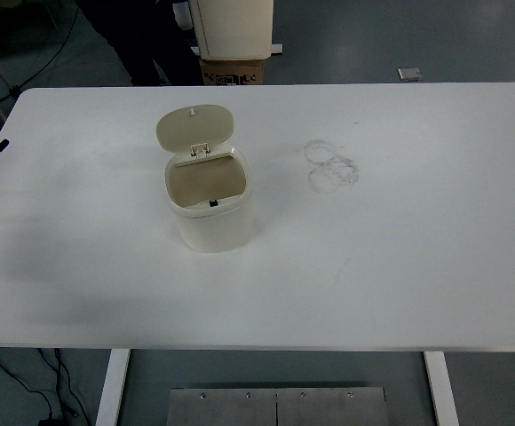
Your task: Close trash bin
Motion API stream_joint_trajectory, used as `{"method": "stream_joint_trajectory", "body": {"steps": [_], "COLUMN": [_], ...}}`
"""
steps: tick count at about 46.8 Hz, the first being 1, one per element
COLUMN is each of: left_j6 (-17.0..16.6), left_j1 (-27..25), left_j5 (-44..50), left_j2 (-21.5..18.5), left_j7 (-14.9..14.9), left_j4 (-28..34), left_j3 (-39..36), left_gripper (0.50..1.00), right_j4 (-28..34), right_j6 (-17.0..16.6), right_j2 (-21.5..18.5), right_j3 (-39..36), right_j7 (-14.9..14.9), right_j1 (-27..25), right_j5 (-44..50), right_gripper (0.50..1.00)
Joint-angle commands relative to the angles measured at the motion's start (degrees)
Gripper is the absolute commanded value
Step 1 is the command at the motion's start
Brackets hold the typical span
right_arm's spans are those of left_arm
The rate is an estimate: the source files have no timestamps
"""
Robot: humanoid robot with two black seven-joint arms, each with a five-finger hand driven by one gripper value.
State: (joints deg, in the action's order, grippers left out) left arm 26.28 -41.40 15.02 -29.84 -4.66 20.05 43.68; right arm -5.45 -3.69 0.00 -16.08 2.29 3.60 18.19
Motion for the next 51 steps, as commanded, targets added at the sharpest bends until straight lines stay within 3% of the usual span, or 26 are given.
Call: {"method": "stream_joint_trajectory", "body": {"steps": [1, 10, 51], "left_j6": [-0.17, -1.58, -0.97], "left_j1": [0.00, 0.00, -2.37], "left_j5": [0.00, -1.40, -1.67], "left_j2": [0.05, 0.49, 0.92], "left_j7": [0.00, 0.00, 0.17], "left_j4": [-0.01, -0.01, 0.17], "left_j3": [0.00, 0.00, -0.08], "left_gripper": [1.000, 1.000, 1.000], "right_j4": [0.00, 0.00, 0.00], "right_j6": [0.00, 0.00, 0.00], "right_j2": [0.00, 0.00, 0.00], "right_j3": [0.00, 0.00, 0.00], "right_j7": [0.00, 0.00, 0.00], "right_j1": [0.00, 0.00, 0.00], "right_j5": [0.00, 0.00, 0.00], "right_gripper": [0.991, 0.991, 0.991]}}
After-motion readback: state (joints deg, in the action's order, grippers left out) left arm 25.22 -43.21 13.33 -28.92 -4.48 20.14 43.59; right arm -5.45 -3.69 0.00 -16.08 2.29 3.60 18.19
